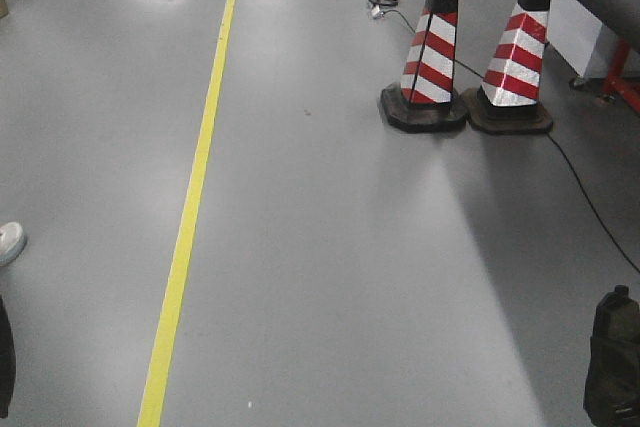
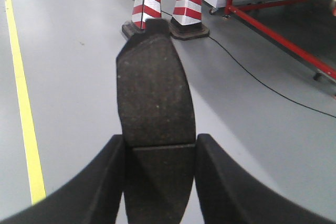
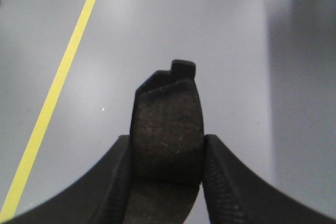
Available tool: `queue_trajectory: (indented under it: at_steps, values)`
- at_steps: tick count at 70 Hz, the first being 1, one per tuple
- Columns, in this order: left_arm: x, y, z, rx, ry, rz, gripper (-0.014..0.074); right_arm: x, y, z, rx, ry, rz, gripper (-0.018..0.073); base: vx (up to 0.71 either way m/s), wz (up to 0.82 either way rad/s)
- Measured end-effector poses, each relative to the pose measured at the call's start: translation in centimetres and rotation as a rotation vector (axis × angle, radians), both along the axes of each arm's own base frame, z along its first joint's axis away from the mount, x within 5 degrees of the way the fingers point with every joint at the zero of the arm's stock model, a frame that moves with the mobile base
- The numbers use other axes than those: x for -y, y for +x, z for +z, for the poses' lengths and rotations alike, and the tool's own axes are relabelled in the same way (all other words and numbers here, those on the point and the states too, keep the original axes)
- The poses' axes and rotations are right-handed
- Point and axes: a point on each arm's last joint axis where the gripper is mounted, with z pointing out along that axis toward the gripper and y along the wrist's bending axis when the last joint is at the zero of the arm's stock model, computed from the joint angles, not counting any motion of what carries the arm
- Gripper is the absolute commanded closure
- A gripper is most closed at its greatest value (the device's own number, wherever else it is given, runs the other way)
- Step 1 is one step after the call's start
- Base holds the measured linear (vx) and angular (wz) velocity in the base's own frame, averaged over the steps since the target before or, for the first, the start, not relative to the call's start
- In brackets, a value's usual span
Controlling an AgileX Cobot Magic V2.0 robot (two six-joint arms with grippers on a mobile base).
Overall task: Move and align brake pads A on conveyor
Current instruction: 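Drive along the yellow floor line toward the cones carrying both pads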
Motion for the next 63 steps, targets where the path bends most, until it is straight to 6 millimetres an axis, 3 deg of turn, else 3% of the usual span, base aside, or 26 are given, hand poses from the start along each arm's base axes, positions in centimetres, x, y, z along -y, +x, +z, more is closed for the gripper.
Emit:
queue_trajectory:
  at_steps: [63]
  values:
    - [0.00,0.00,0.01,0.001,0.000,0.000,0.0440,0.00,0.00,0.00,0.000,0.000,0.000,0.0435,0.60,-0.02]
